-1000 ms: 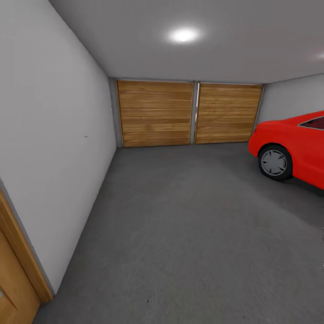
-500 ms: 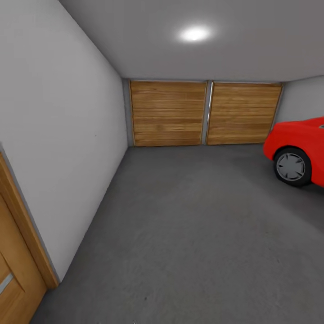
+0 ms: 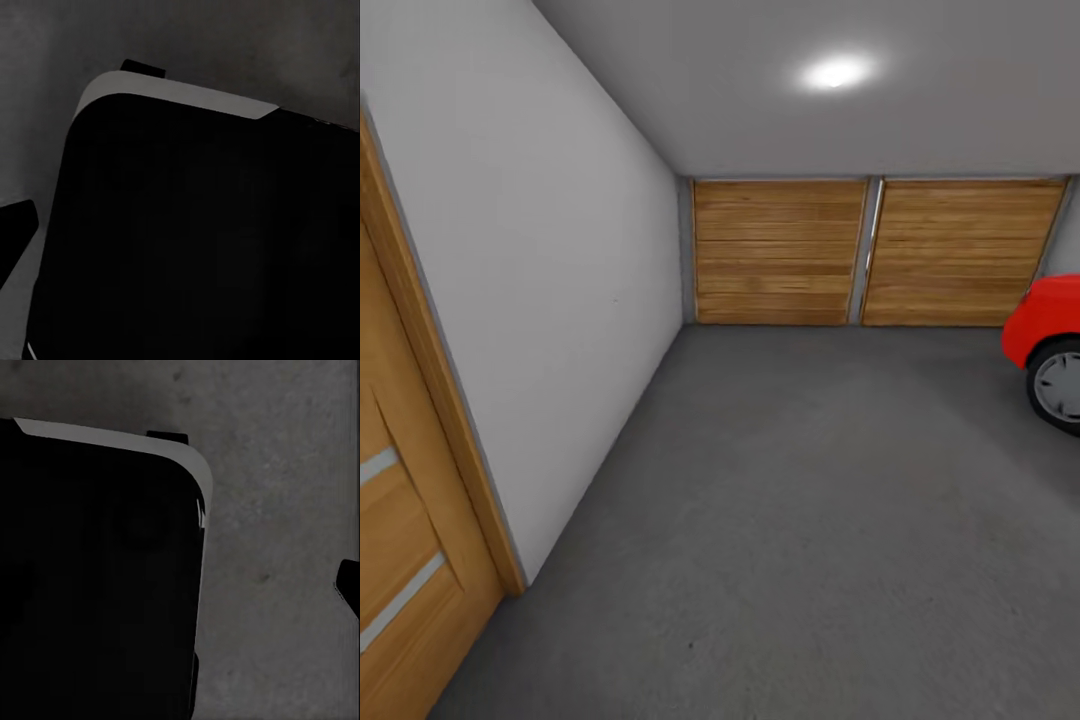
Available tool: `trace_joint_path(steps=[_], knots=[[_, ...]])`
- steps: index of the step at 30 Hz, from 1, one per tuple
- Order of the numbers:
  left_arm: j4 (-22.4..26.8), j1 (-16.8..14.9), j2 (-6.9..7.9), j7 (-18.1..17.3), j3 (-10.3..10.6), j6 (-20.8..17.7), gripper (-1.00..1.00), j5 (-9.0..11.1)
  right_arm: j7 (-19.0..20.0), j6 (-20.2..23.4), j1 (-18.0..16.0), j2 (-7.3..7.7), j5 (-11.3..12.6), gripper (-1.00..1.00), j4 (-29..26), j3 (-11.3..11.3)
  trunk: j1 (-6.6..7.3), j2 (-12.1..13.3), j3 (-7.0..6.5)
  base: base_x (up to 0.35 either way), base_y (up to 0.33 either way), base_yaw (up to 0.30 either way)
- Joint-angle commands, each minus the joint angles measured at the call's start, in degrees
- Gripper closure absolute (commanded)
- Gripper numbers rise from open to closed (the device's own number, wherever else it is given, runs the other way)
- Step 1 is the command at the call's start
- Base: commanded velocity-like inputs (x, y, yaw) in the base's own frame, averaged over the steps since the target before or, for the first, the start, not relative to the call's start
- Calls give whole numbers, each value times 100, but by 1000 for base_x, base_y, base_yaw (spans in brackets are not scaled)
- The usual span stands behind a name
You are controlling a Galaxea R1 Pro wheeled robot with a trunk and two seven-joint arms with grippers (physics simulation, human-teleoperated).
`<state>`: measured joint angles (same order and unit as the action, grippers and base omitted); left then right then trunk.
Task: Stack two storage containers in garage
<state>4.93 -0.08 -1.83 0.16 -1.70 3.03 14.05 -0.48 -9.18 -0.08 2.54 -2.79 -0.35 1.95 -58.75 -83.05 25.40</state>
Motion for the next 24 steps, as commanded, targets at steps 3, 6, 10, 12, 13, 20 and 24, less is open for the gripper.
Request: trace_joint_path(steps=[3, 6, 10, 12, 13, 20, 24], knots=[[0, -1, -4, 7, -15, 13, -100, 136, -5, -16, -1, 6, -25, -100, 0, 14, 2, -3, 5, -219, -222, 273], [0, -1, -1, 7, -12, 13, -100, 259, -5, -18, -1, 11, -22, -100, 0, 7, 2, -3, 5, -230, -217, 273], [-5, -1, 5, 3, -7, 13, -100, 493, -20, -28, -1, 14, -20, -100, -7, -1, 2, -3, 5, -237, -216, 273], [-7, -1, 6, 3, -2, 10, -100, 553, -26, -30, -1, 12, -20, -100, -8, 1, 2, -3, 5, -239, -215, 273], [-7, -1, 6, 2, -1, 10, -100, 566, -27, -30, -1, 11, -20, -100, -8, 2, 2, -3, 5, -240, -215, 273], [-9, -1, -1, 10, 2, 13, -100, 613, -37, -31, -1, 25, -20, -100, -23, 0, 2, -3, 5, -240, -213, 273], [-9, -1, -2, 11, 3, 13, -100, 616, -47, -31, -1, 38, -20, -100, -62, 4, 2, -3, 5, -240, -202, 273]])
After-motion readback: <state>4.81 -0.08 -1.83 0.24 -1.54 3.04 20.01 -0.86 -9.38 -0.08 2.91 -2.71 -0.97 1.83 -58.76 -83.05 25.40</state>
